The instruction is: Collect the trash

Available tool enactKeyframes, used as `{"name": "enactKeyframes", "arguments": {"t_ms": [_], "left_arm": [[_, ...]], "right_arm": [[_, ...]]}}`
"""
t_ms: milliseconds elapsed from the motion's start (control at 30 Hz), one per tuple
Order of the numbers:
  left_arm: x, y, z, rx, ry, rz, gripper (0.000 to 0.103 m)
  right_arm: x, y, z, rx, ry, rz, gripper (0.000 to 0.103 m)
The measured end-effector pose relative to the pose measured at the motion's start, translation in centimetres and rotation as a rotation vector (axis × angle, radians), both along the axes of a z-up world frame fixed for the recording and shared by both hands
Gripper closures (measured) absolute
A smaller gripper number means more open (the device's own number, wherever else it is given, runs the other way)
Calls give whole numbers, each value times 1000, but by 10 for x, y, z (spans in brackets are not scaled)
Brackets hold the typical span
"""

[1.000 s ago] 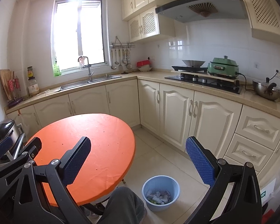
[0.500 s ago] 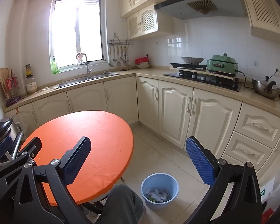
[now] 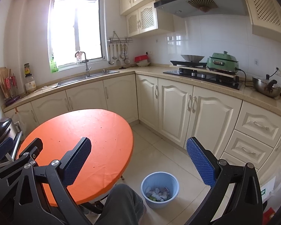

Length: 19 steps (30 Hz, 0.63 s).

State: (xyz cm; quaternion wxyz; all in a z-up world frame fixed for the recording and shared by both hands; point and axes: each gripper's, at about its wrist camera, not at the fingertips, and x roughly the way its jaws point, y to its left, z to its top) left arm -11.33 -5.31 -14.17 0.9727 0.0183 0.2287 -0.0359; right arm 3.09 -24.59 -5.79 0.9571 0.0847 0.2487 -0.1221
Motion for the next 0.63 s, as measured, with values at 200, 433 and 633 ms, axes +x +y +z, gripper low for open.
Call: {"name": "enactKeyframes", "arguments": {"t_ms": [200, 433, 633], "left_arm": [[4, 1, -3, 2, 11, -7, 32], [10, 3, -3, 7, 24, -14, 32], [15, 3, -1, 18, 32, -23, 32]], "right_arm": [[0, -3, -4, -3, 11, -6, 0], [2, -5, -7, 2, 27, -9, 0], [4, -8, -7, 4, 39, -17, 0]]}}
